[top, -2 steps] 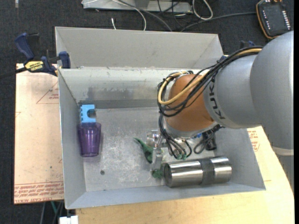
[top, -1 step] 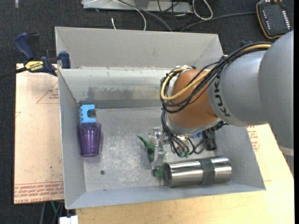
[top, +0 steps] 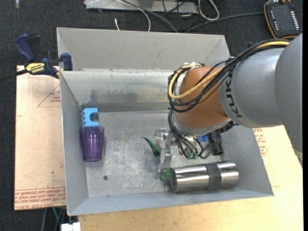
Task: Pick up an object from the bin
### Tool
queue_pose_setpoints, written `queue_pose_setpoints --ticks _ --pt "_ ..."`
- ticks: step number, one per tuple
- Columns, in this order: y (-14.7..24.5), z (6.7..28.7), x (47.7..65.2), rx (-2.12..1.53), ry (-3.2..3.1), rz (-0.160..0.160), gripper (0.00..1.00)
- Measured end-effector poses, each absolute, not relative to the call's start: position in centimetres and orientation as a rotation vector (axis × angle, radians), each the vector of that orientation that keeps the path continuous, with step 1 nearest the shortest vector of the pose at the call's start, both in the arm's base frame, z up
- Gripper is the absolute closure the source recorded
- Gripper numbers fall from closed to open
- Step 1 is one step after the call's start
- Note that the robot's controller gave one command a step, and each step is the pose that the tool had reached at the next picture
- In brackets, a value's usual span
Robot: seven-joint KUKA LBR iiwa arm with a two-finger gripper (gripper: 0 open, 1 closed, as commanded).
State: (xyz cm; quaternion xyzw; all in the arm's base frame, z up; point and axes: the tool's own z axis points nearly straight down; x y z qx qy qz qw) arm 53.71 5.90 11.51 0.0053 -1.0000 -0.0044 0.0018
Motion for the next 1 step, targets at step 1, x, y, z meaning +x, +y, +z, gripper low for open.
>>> queue_pose_setpoints --ticks 1 --pt "5.92 13.25 53.75 0.015 -3.140 -0.015 1.00"
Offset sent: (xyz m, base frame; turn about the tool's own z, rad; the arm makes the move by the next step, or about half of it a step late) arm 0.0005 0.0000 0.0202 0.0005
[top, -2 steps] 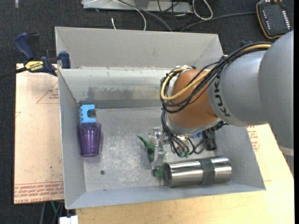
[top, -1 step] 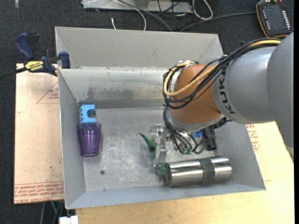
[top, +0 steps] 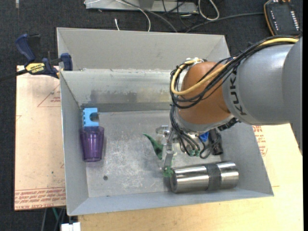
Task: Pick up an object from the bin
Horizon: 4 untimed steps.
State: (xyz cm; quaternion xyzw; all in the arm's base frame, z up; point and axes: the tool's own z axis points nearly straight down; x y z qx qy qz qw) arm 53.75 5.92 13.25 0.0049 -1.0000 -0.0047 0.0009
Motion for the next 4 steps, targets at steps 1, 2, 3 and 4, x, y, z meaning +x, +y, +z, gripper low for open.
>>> queue_pose_setpoints --ticks 1,2,3,4 --pt "5.9 14.0 53.8 0.015 -3.141 -0.015 1.00" --pt "5.9 14.2 53.8 0.013 -3.142 -0.016 1.00" --pt "5.9 16.9 53.8 0.013 -3.140 -0.017 1.00" --pt "5.9 18.8 53.8 0.013 -3.140 -0.017 1.00"
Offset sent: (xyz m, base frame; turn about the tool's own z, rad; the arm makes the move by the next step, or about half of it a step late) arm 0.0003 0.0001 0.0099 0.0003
